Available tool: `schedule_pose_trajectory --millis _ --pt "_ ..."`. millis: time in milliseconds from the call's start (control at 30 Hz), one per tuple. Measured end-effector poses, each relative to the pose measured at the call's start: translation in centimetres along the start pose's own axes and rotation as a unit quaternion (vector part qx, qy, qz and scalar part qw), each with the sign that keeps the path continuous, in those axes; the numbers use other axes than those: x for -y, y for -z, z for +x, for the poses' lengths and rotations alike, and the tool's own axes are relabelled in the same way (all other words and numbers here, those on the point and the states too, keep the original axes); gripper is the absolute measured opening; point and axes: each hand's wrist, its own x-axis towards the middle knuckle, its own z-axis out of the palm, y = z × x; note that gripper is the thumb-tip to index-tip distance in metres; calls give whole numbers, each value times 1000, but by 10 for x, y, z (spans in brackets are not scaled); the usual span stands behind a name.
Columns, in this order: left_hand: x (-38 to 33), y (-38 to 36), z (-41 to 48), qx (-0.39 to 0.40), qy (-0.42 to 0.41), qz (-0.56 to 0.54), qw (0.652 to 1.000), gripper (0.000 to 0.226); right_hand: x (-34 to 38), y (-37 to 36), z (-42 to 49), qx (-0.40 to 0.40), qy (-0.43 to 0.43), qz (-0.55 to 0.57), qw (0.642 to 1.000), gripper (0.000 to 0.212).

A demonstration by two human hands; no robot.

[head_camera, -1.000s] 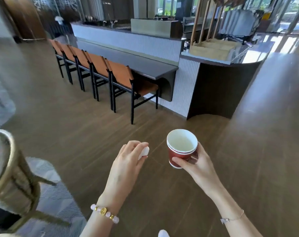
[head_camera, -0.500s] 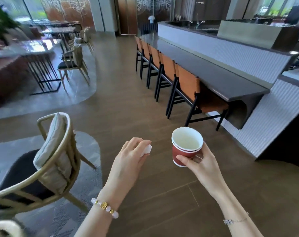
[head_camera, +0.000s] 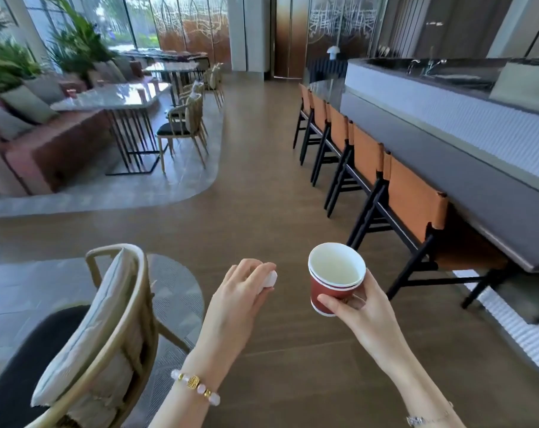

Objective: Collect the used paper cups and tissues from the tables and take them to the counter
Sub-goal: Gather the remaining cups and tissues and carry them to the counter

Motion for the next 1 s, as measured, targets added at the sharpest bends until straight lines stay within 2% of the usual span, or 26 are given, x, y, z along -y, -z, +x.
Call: schedule_pose_trajectory --millis 433,800,1000 --pt "134 -21 145 -63 91 41 993 32 -26 -81 239 104 17 33 994 57" --pt "256 -45 294 -97 177 111 973 33 -46 -147 471 187 28 51 981 59" --pt "316 -40 343 -112 223 141 958 34 -49 -196 558 239 30 43 970 64"
